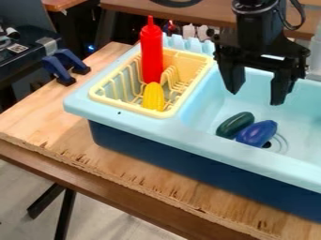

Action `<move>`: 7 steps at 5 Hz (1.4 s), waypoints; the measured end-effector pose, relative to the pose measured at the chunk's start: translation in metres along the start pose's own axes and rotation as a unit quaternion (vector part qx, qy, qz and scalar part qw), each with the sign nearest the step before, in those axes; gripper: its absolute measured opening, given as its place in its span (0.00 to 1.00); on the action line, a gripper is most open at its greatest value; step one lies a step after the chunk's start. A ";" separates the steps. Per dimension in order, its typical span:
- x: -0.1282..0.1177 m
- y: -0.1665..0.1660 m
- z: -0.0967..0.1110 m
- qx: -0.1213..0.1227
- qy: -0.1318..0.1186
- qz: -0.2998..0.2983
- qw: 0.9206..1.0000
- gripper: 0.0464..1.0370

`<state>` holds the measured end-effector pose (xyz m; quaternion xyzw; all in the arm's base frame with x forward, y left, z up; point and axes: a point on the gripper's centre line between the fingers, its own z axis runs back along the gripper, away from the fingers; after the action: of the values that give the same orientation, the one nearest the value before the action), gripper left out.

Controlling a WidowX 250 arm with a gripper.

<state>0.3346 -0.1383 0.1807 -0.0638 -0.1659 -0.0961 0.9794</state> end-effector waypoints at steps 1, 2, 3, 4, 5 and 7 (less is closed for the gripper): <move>-0.005 0.001 -0.011 0.003 0.017 0.000 1.000 0.96; -0.001 0.003 -0.017 -0.014 0.009 0.008 1.000 0.96; 0.006 0.004 -0.030 -0.019 0.031 -0.007 0.999 0.96; 0.013 0.004 -0.040 -0.018 0.053 -0.009 0.998 0.96; 0.011 0.009 -0.058 -0.021 0.079 -0.005 0.997 0.96; 0.012 0.009 -0.066 -0.020 0.085 -0.010 0.996 0.96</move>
<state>0.3685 -0.1418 0.1218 -0.0731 -0.0809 -0.1139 0.9875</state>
